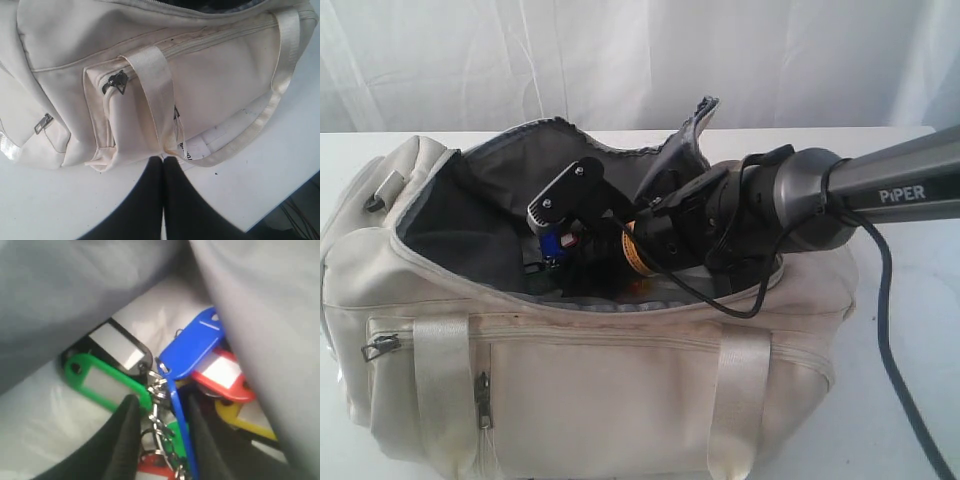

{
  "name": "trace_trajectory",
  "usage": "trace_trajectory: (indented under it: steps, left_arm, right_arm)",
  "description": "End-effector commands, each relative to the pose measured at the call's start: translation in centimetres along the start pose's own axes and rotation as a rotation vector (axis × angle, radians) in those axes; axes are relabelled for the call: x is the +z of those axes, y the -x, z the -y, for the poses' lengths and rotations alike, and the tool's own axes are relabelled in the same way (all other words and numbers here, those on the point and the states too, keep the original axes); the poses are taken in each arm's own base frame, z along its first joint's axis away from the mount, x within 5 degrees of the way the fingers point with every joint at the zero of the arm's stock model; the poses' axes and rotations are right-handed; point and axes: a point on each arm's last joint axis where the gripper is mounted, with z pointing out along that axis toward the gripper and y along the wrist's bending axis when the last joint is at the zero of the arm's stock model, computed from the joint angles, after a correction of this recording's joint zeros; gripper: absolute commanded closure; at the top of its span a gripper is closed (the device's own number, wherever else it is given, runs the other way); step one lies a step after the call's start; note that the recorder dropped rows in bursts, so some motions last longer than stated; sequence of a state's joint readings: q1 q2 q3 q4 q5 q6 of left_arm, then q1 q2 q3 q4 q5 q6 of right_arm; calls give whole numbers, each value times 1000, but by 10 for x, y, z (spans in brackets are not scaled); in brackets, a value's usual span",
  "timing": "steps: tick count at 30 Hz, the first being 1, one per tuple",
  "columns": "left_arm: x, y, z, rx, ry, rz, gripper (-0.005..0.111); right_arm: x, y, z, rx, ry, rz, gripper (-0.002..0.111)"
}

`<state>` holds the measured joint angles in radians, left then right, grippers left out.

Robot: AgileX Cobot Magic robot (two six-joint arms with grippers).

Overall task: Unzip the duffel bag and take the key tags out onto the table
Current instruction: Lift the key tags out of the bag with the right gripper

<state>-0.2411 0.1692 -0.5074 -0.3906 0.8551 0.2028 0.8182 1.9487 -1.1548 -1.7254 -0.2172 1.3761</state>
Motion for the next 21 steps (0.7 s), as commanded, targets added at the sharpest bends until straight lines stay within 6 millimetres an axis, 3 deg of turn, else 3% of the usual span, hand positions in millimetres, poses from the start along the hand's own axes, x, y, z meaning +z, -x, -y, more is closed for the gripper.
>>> trace_trajectory:
  steps: [1, 8, 21]
  left_arm:
    - [1, -2, 1, -5, -17, 0, 107]
    - [1, -2, 1, -5, -17, 0, 107]
    - [1, -2, 1, -3, -17, 0, 107]
  right_arm:
    - [-2, 2, 4, 1, -41, 2, 108]
    - [-38, 34, 8, -5, -81, 115, 108]
    - [-147, 91, 12, -48, -260, 374, 108]
